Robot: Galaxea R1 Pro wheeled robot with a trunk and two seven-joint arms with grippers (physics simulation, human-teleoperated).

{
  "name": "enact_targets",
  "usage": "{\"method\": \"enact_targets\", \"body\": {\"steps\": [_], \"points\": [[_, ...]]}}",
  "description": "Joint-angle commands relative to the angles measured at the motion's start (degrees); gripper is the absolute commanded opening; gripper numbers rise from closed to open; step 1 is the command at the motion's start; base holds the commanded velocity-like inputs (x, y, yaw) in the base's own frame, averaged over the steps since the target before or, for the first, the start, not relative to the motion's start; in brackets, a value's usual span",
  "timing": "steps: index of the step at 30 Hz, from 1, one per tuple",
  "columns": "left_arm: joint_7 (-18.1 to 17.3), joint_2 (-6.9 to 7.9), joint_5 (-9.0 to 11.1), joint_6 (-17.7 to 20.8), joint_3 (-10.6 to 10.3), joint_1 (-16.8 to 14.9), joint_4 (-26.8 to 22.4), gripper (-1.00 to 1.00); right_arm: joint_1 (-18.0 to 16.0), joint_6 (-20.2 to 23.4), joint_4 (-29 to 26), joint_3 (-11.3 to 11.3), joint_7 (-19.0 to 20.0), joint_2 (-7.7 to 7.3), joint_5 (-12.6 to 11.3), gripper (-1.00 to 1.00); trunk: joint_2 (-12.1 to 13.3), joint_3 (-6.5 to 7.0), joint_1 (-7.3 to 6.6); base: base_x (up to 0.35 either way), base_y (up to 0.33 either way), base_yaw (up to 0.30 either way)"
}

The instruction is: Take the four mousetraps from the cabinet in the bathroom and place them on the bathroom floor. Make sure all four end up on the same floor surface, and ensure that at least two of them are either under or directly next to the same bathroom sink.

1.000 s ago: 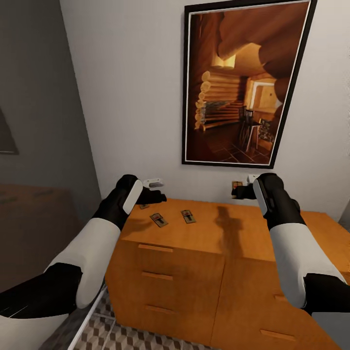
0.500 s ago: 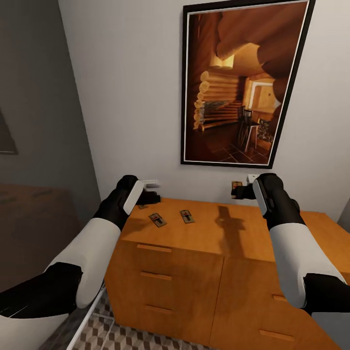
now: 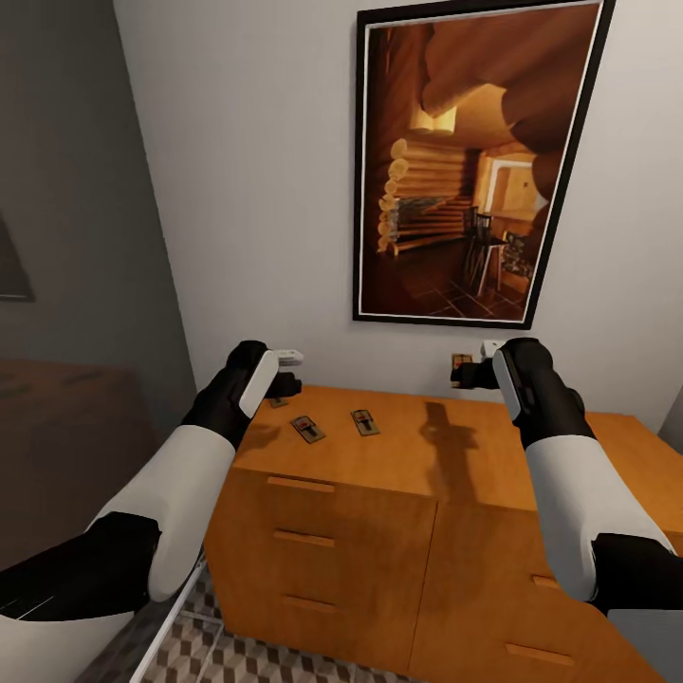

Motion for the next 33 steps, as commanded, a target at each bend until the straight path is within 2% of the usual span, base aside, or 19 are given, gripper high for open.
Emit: {"method": "enact_targets", "body": {"steps": [1,15,27,33], "points": [[0.63,0.0,0.69,0.08,-0.09,-0.04,-0.04,1.0,-0.04,0.24,-0.05,-0.03,0.07,-0.03,0.21,-1.0,-0.04,-0.07,0.0,0.0,-0.096,0.0],[0.92,0.0,0.89,0.03,0.0,-0.04,-0.03,1.0,-0.04,0.24,-0.05,-0.03,0.07,-0.02,0.21,-1.0,-0.04,-0.07,0.0,0.0,-0.232,0.0],[1.14,0.0,0.89,-0.61,-0.06,-0.04,0.37,1.0,-0.04,0.24,-0.03,-0.03,0.07,-0.01,0.21,-1.0,-0.04,-0.07,0.0,0.0,-0.053,0.0],[1.16,0.0,0.94,-0.75,-0.14,-0.02,0.62,1.0,-0.04,0.24,1.14,-0.03,0.07,-0.07,0.28,-1.0,-0.04,-0.07,0.0,0.0,-0.189,0.0]]}}
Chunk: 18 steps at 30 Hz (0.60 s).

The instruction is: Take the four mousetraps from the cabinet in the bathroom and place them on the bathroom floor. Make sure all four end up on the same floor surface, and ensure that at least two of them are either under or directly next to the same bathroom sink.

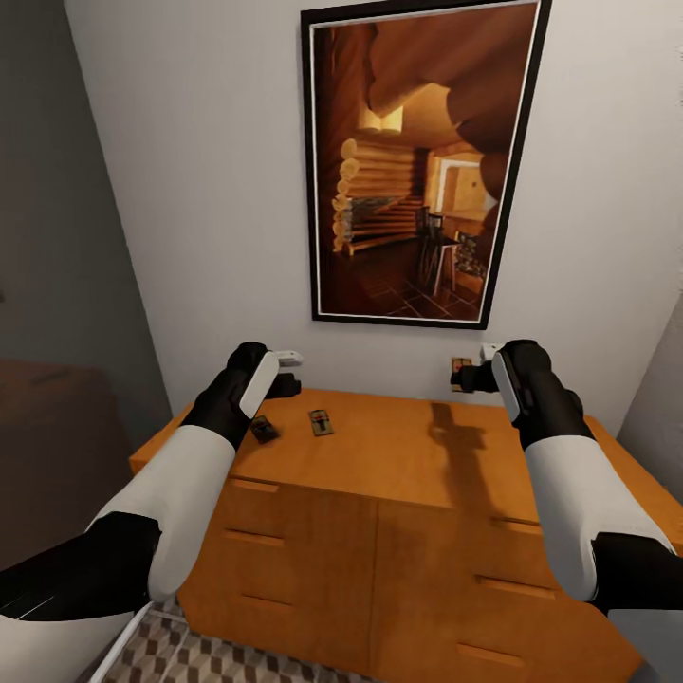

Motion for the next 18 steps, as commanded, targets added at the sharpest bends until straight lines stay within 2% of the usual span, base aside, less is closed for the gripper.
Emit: {"method": "enact_targets", "body": {"steps": [1,9,18], "points": [[0.59,0.0,0.48,0.09,-0.07,-0.04,0.06,1.0,-0.04,0.23,0.28,-0.03,0.08,0.0,0.23,-1.0,-0.04,-0.07,0.0,0.0,-0.041,0.0],[1.6,0.0,0.47,-0.29,-0.2,-0.07,0.48,1.0,-0.04,0.23,0.42,-0.03,0.2,0.0,0.24,-1.0,-0.04,-0.07,0.0,0.0,-0.011,0.0],[6.47,0.0,0.51,-0.41,-0.23,-0.08,0.55,1.0,-0.04,0.23,0.43,-0.03,0.1,-0.01,0.35,-1.0,-0.04,-0.07,0.0,0.0,-0.001,0.0]]}}
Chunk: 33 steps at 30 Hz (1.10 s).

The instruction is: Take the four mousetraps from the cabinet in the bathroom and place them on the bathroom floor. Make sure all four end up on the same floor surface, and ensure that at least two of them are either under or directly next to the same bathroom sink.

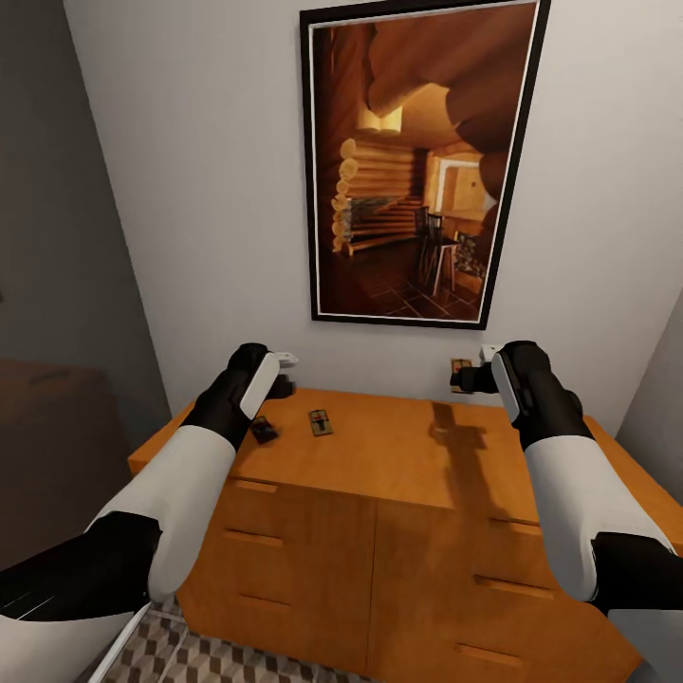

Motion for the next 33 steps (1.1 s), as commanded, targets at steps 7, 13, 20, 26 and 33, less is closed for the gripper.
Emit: {"method": "enact_targets", "body": {"steps": [7,13,20,26,33], "points": [[3.04,0.0,0.57,0.1,-0.1,-0.05,0.02,1.0,-0.04,0.24,-0.08,-0.03,0.07,-0.05,0.29,-1.0,-0.04,-0.07,0.0,0.0,0.0,0.0],[3.58,0.0,0.51,0.15,0.14,-0.05,-0.05,1.0,-0.04,0.24,-0.05,-0.03,0.06,-0.09,0.15,-1.0,-0.04,-0.07,0.0,0.0,0.0,0.0],[3.59,0.0,0.47,0.12,0.18,-0.01,-0.08,1.0,-0.04,0.24,-0.06,-0.03,0.07,-0.09,0.13,-1.0,-0.04,-0.07,0.0,0.0,0.0,0.0],[3.68,0.0,0.38,0.1,0.12,0.02,0.02,1.0,-0.04,0.24,-0.05,-0.03,0.06,-0.09,0.12,-1.0,-0.04,-0.07,0.0,0.068,-0.04,0.0],[3.77,0.0,0.71,0.1,0.33,0.03,0.05,1.0,-0.04,0.24,1.1,0.03,0.38,0.06,-0.02,-1.0,-0.04,-0.07,0.0,0.082,-0.053,0.0]]}}
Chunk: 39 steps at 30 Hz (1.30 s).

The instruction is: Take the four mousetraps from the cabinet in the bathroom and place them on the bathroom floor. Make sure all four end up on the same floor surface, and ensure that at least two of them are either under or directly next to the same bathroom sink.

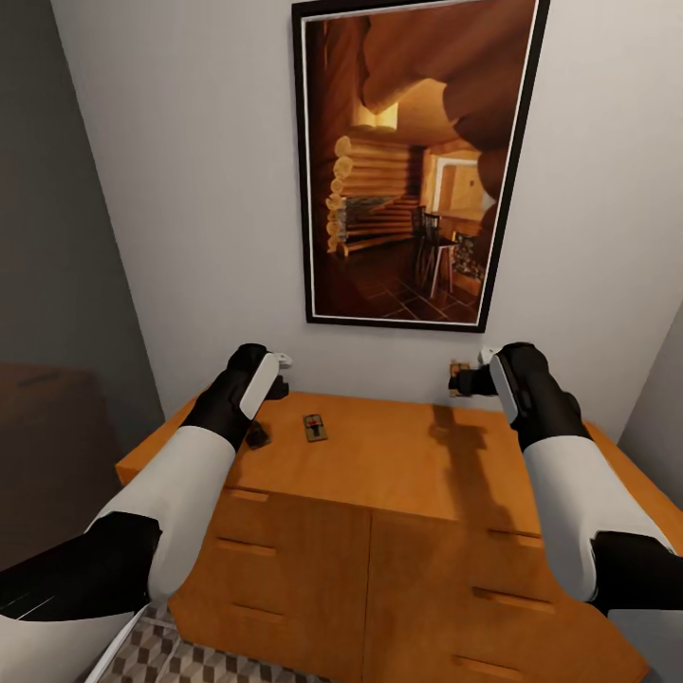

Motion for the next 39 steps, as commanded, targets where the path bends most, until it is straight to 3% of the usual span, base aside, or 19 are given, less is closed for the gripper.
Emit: {"method": "enact_targets", "body": {"steps": [1,3,5,10,17,26,28,30,33,39], "points": [[0.55,0.0,0.55,0.11,-0.09,-0.04,-0.04,1.0,-0.04,0.24,0.51,0.07,0.13,0.05,0.25,-1.0,-0.04,-0.07,0.0,0.007,-0.004,0.0],[0.55,0.0,0.57,0.11,-0.09,-0.05,-0.04,1.0,-0.04,0.24,2.33,1.16,0.32,0.19,0.19,-1.0,-0.04,-0.07,0.0,0.004,-0.002,0.0],[0.55,0.0,0.58,0.11,-0.08,-0.06,-0.04,1.0,-0.04,0.24,3.93,4.47,0.49,0.73,-0.07,-1.0,-0.04,-0.07,0.0,0.002,-0.001,0.0],[0.55,0.0,0.65,0.11,-0.06,-0.04,-0.03,1.0,-0.04,0.24,4.82,9.1,1.58,1.21,-0.31,-1.0,-0.04,-0.07,0.0,0.0,0.0,0.0],[0.55,0.0,0.67,0.11,-0.07,-0.03,-0.05,1.0,-0.04,0.24,5.03,10.34,2.95,1.03,-0.3,-1.0,-0.04,-0.07,0.0,0.0,0.0,0.0],[0.55,0.0,0.67,0.11,0.04,-0.03,-0.05,1.0,-0.04,0.24,5.22,9.75,2.81,0.36,-0.02,-1.0,-0.04,-0.07,0.0,0.0,0.0,0.0],[0.55,0.0,0.59,0.11,0.08,-0.03,-0.08,1.0,-0.04,0.24,5.33,6.46,2.58,-4.83,0.08,-1.0,-0.04,-0.07,0.0,0.0,0.0,0.0],[0.55,0.0,0.54,0.11,0.08,-0.03,-0.12,1.0,-0.04,0.24,5.37,4.74,2.51,-7.78,0.08,-1.0,-0.04,-0.07,0.0,0.0,0.0,0.0],[0.55,0.0,0.48,0.11,0.09,-0.03,-0.18,1.0,-0.04,0.24,5.4,3.59,2.44,-10.06,0.09,-1.0,-0.04,-0.07,0.0,0.0,0.0,0.0],[0.55,0.0,0.49,0.11,0.09,-0.03,-0.16,1.0,-0.04,0.24,5.41,2.88,2.4,-11.41,0.12,-1.0,-0.04,-0.07,0.0,0.0,0.0,0.0]]}}
